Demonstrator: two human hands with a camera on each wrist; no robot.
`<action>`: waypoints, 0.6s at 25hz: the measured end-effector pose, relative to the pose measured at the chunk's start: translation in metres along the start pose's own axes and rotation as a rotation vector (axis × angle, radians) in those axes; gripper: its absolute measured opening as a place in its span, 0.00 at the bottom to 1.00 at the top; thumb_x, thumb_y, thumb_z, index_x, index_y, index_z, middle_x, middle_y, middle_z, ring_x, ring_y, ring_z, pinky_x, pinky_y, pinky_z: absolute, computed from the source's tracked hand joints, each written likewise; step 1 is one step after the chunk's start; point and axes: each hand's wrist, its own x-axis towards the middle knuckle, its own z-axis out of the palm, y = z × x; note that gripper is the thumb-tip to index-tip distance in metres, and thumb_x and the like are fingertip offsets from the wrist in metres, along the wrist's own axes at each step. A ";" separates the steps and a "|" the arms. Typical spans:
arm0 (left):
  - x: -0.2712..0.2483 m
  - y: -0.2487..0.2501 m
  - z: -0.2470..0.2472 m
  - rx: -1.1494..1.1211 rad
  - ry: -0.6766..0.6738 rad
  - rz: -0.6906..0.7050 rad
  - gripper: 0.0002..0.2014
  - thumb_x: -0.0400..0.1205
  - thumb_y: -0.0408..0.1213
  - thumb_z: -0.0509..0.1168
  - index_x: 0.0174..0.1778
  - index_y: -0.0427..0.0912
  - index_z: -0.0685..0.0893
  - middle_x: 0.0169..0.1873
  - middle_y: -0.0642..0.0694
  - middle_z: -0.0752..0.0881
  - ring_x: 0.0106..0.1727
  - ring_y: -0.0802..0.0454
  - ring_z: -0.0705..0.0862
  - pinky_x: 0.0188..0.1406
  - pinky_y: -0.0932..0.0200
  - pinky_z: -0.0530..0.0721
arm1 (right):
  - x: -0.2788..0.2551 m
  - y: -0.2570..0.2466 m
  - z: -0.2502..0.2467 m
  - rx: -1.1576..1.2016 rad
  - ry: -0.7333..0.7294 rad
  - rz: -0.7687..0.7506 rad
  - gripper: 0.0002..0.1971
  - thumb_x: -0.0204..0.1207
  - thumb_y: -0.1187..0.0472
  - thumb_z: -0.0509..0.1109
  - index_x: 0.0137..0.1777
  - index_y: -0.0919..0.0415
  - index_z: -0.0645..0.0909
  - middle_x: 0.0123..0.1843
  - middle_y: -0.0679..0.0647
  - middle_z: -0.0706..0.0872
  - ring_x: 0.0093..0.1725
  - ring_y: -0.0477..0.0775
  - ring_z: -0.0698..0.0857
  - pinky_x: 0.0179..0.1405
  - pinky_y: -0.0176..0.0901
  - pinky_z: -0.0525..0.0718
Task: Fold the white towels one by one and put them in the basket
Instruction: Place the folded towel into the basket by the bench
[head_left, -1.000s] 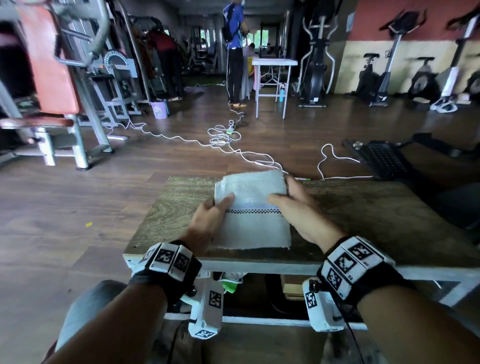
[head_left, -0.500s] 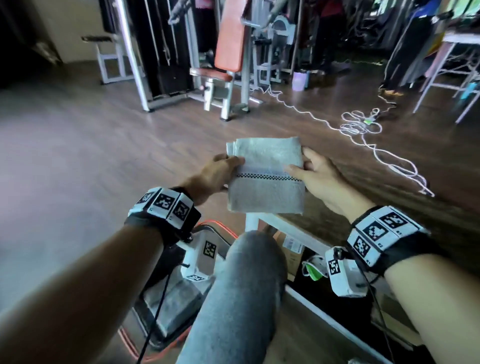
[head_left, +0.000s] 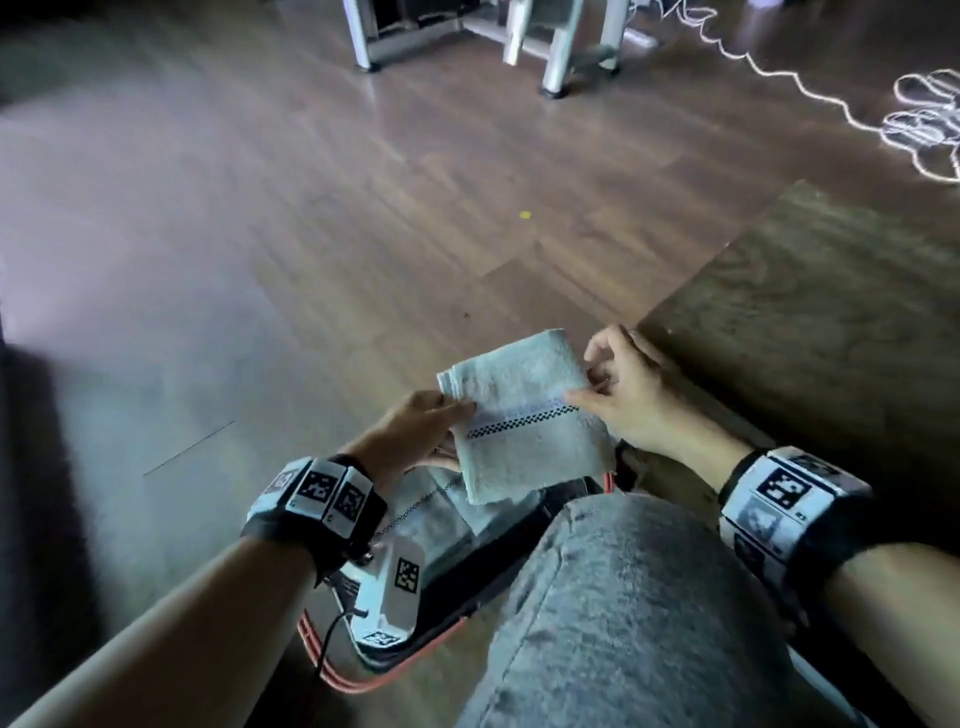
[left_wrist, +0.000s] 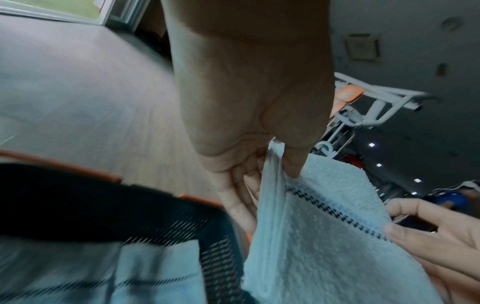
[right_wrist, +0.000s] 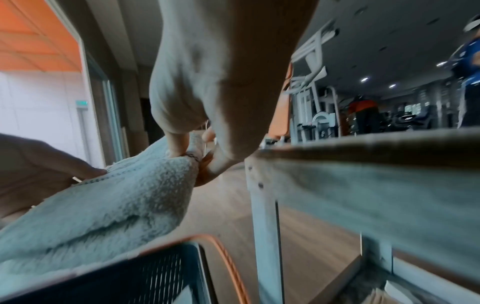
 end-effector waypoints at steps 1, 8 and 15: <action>0.013 -0.020 0.002 -0.013 -0.002 -0.052 0.17 0.87 0.42 0.63 0.61 0.30 0.82 0.53 0.27 0.89 0.52 0.32 0.90 0.57 0.36 0.88 | 0.006 0.015 0.015 -0.067 -0.002 0.003 0.19 0.72 0.59 0.80 0.45 0.48 0.69 0.35 0.46 0.81 0.32 0.49 0.84 0.36 0.51 0.82; 0.082 -0.114 0.011 -0.075 0.102 -0.361 0.19 0.85 0.42 0.67 0.60 0.28 0.81 0.53 0.29 0.88 0.47 0.36 0.92 0.42 0.44 0.92 | 0.048 0.069 0.095 -0.375 -0.173 -0.117 0.12 0.76 0.66 0.72 0.38 0.56 0.72 0.32 0.48 0.79 0.29 0.51 0.75 0.26 0.41 0.69; 0.119 -0.149 0.013 -0.158 0.150 -0.476 0.13 0.86 0.39 0.65 0.63 0.37 0.81 0.56 0.35 0.87 0.46 0.39 0.92 0.43 0.43 0.92 | 0.074 0.088 0.149 -0.689 -0.403 -0.174 0.12 0.77 0.76 0.63 0.57 0.63 0.77 0.56 0.60 0.84 0.31 0.53 0.79 0.24 0.40 0.70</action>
